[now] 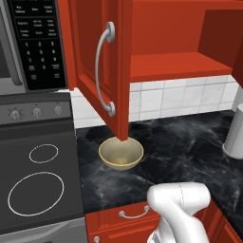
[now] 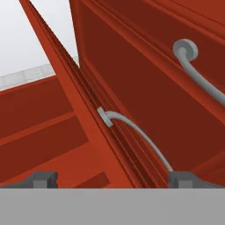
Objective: Open the cabinet and move the ladle to the pot. Then close the cabinet.
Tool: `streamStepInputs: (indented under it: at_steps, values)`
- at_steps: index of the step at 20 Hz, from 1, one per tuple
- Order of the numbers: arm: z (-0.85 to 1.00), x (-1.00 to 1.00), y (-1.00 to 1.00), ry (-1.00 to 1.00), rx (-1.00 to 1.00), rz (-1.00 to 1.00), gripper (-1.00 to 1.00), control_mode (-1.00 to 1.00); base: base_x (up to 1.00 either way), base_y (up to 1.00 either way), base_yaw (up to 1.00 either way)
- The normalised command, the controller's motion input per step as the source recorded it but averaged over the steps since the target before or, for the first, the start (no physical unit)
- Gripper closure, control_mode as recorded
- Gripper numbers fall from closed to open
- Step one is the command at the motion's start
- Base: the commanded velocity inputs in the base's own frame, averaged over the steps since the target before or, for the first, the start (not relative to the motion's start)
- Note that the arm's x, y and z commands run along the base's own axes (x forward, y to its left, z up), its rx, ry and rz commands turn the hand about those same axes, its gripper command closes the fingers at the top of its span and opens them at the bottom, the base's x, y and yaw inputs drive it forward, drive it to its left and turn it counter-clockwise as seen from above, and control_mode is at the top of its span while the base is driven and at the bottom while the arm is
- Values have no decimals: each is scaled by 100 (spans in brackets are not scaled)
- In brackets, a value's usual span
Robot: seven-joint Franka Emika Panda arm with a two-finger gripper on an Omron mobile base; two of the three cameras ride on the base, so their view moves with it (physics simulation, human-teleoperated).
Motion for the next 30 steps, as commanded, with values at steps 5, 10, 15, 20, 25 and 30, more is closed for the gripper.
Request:
streamStepInputs:
  at_steps: [5,10,15,20,25,30]
  values:
    - [0,5,-16,-8,0,2,-100,-100,0,0,0]
    - [0,12,-13,-2,0,4,-100,-100,0,0,0]
    - [0,15,-9,-1,0,6,-100,-100,0,0,0]
    - [0,18,-2,0,0,9,-100,-100,0,0,0]
    - [0,19,0,0,0,10,-100,-100,0,0,0]
    - [0,20,0,0,0,10,-100,-100,0,0,0]
